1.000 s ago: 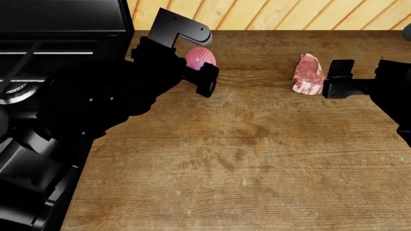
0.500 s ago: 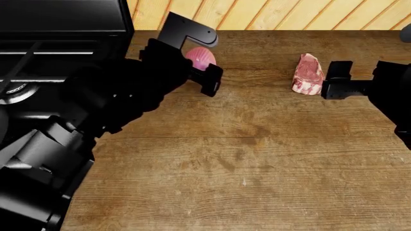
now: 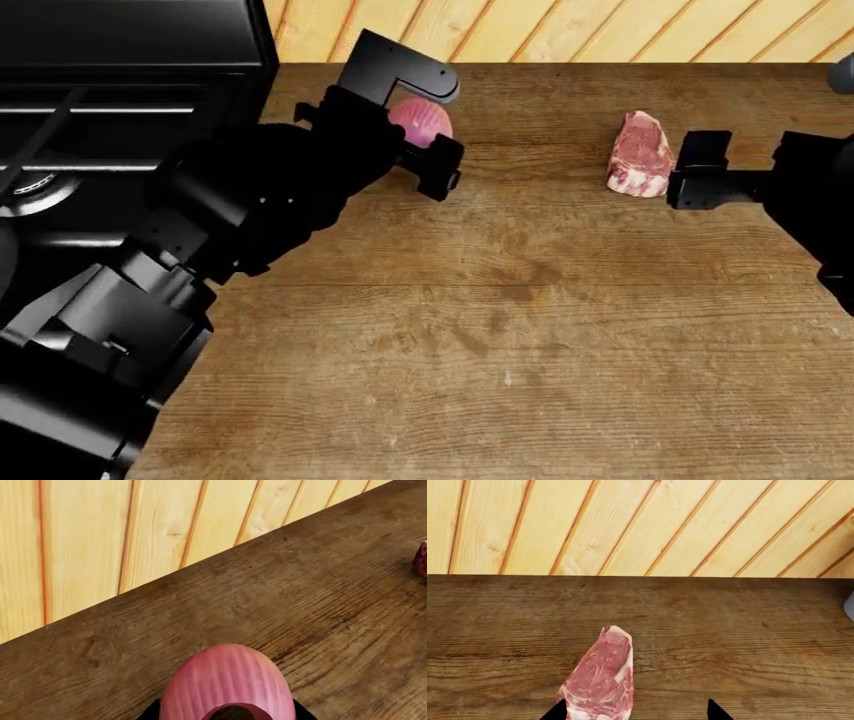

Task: Place both pans onto different burners. Then place the onion and the steak on different pans.

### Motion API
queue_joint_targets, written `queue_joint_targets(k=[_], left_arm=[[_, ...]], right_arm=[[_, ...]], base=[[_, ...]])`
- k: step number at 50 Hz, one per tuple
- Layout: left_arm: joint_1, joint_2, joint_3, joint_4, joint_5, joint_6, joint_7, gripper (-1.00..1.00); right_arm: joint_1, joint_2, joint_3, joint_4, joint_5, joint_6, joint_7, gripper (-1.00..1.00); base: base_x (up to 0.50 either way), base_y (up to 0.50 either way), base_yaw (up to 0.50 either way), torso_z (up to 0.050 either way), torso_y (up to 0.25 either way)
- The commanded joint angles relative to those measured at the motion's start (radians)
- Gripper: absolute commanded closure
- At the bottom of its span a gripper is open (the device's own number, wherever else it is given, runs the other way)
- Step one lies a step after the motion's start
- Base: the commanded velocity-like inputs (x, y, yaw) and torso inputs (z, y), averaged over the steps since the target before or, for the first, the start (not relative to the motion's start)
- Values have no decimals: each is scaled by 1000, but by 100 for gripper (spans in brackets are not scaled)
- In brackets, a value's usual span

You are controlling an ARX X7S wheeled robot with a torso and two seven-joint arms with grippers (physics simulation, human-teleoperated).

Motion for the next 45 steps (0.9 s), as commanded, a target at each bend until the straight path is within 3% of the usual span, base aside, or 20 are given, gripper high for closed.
queue_joint_targets(k=[1,17,31,45], left_arm=[[8,-1,-3,20,-33,4,-16,100],[4,-82,-82,235,-108,-31,-121,100],[36,-169,-148,443,-194,-69,-217,100],[64,-195,-162,490,-215,-69,-239,100]], right_arm=[[-9,5,4,-6,6,-5,3,-100],[-7,16,15,-31,47,7,30,-100],[128,5,-23,-17,138,118,110,-100],[221,-63,-63,83,170,161,147,-100]], base=[[0,0,0,0,0],[0,0,0,0,0],[0,0,0,0,0],[0,0,0,0,0]])
